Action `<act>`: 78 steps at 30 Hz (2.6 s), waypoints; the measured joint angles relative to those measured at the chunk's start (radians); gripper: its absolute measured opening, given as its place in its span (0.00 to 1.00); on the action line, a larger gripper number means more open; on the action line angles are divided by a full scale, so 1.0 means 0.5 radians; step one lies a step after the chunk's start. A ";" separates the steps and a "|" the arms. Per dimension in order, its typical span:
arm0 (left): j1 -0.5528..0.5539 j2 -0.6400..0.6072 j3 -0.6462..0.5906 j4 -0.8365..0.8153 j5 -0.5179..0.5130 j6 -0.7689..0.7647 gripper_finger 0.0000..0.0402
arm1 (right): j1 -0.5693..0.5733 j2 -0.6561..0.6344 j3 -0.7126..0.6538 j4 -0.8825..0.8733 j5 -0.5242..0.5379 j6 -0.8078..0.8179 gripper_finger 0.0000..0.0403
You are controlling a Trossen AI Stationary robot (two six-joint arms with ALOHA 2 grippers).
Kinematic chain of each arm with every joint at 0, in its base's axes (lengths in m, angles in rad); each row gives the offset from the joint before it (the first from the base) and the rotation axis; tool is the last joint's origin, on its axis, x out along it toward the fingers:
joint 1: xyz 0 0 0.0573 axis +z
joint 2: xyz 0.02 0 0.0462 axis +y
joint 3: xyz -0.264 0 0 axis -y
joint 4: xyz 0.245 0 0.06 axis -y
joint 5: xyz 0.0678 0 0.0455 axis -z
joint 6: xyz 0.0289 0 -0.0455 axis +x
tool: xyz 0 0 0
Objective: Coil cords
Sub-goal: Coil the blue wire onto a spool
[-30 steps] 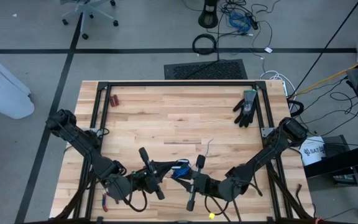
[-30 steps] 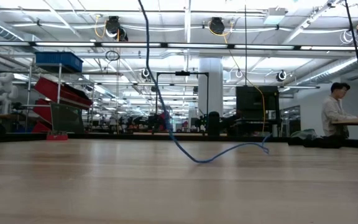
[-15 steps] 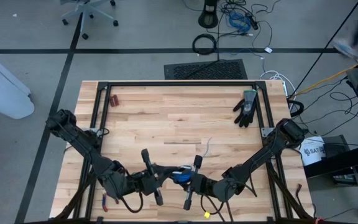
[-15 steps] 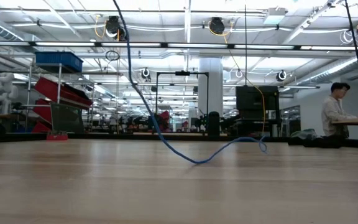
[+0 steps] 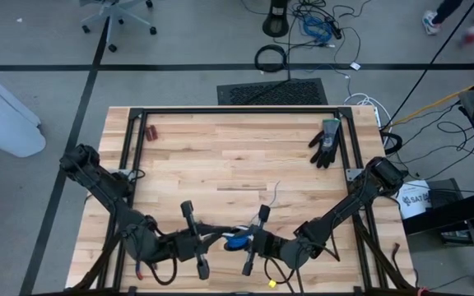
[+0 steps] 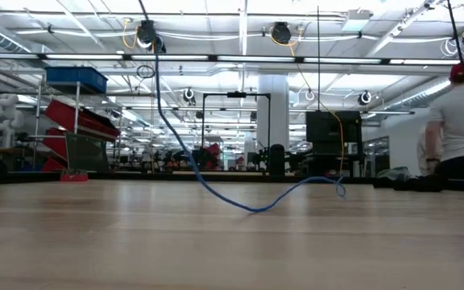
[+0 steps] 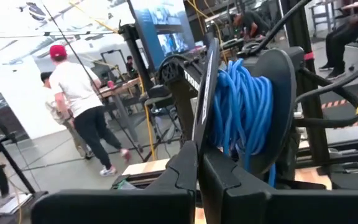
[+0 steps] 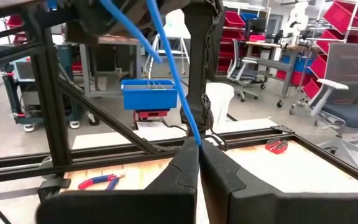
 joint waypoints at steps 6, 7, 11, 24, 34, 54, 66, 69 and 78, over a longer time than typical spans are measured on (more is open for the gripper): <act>-0.053 -0.056 0.000 -0.003 -0.044 -0.094 0.02 | 0.012 -0.003 0.003 -0.041 0.042 0.001 0.00; -0.063 -0.063 -0.001 0.002 -0.065 -0.103 0.02 | 0.015 -0.005 0.003 -0.048 0.048 0.001 0.00; -0.096 -0.071 -0.001 0.015 -0.151 -0.102 0.02 | 0.023 -0.005 0.003 -0.061 0.056 0.002 0.00; -0.097 -0.078 -0.001 0.013 -0.190 -0.106 0.02 | 0.036 -0.003 0.003 -0.208 0.069 0.008 0.00; -0.100 -0.086 0.007 -0.013 -0.258 -0.109 0.02 | 0.108 0.005 -0.007 -0.375 0.056 0.065 0.12; -0.098 -0.083 0.005 -0.031 -0.311 -0.107 0.02 | -0.030 0.192 -0.004 -0.844 0.055 0.575 0.31; -0.097 -0.082 0.003 -0.034 -0.315 -0.106 0.02 | -0.115 0.189 -0.001 -0.703 0.097 0.595 0.32; -0.097 -0.082 0.003 -0.034 -0.315 -0.106 0.02 | -0.123 0.209 -0.001 -0.702 0.096 0.616 0.29; -0.097 -0.081 0.002 -0.033 -0.315 -0.105 0.02 | -0.169 0.256 -0.001 -0.696 0.074 0.677 0.14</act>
